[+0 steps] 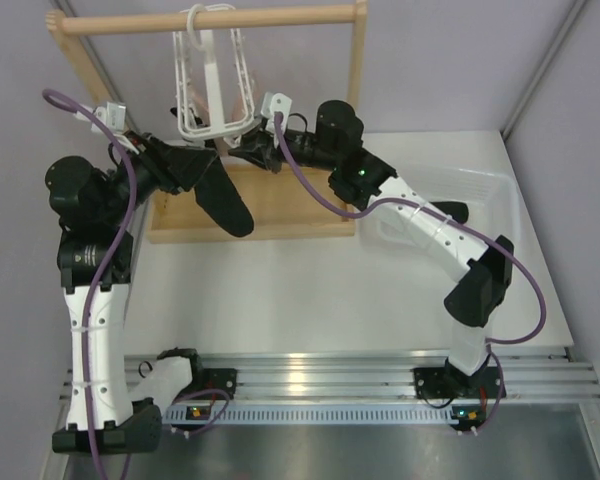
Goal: Clip the socks to the hanger
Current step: Open the clamp at the hanger.
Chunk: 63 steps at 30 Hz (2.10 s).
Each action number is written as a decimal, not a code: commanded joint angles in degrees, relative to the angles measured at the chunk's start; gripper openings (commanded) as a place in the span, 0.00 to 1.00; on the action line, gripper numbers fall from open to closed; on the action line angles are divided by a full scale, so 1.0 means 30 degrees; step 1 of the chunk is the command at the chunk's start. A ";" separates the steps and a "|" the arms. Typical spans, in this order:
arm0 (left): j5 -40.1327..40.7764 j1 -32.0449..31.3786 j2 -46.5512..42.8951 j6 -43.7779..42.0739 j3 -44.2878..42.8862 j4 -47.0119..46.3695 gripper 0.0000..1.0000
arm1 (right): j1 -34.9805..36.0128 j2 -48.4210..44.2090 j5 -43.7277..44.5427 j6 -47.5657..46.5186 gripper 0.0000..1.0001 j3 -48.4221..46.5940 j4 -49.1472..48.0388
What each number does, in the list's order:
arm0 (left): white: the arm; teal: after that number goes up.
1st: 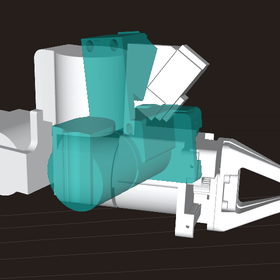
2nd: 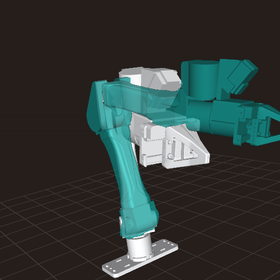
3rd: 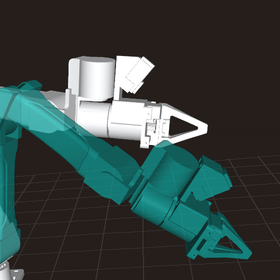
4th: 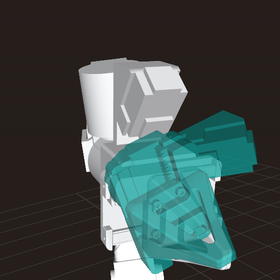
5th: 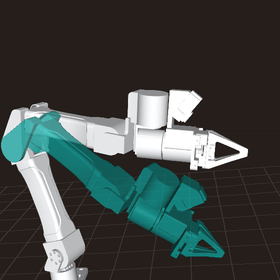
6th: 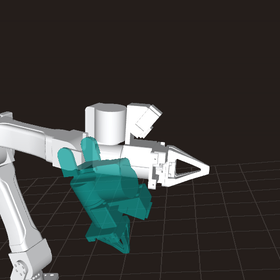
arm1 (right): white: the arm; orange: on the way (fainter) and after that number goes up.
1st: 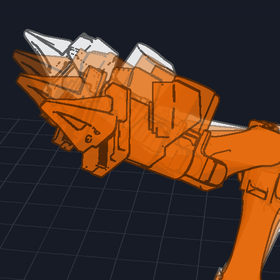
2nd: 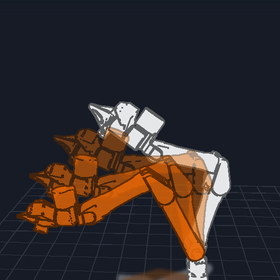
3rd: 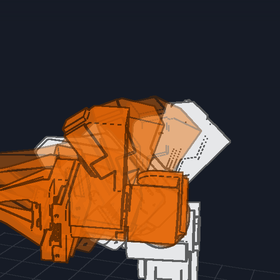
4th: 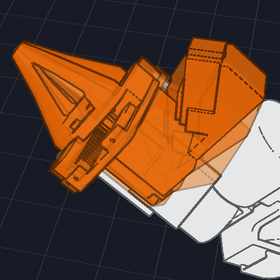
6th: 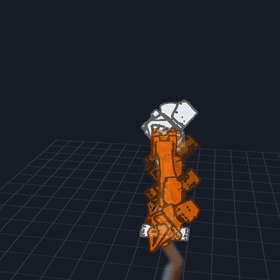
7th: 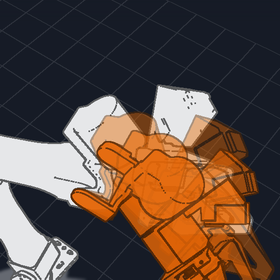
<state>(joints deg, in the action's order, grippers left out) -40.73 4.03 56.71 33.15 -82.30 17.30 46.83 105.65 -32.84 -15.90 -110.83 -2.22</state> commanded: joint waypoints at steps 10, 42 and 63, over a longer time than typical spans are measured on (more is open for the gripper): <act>0.0595 -0.0084 0.0784 -0.1526 -0.0310 -0.0055 0.58 | 0.1703 -0.0178 0.2157 -0.1583 0.00 -0.1377 0.1353; 0.1329 -0.1808 0.2776 -0.3429 -0.1774 0.0852 0.63 | 0.2203 0.0879 0.4091 -0.3254 0.00 -0.3106 0.3405; 0.5288 -0.2780 0.4066 -0.5515 -0.3710 0.4079 0.00 | 0.2203 0.0439 0.4324 -0.3752 0.06 -0.2873 0.3815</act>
<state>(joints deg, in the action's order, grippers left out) -29.63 -4.93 67.92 17.23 -91.88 30.94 52.27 108.62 -19.03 -26.33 -117.10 9.63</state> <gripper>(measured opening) 0.349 0.154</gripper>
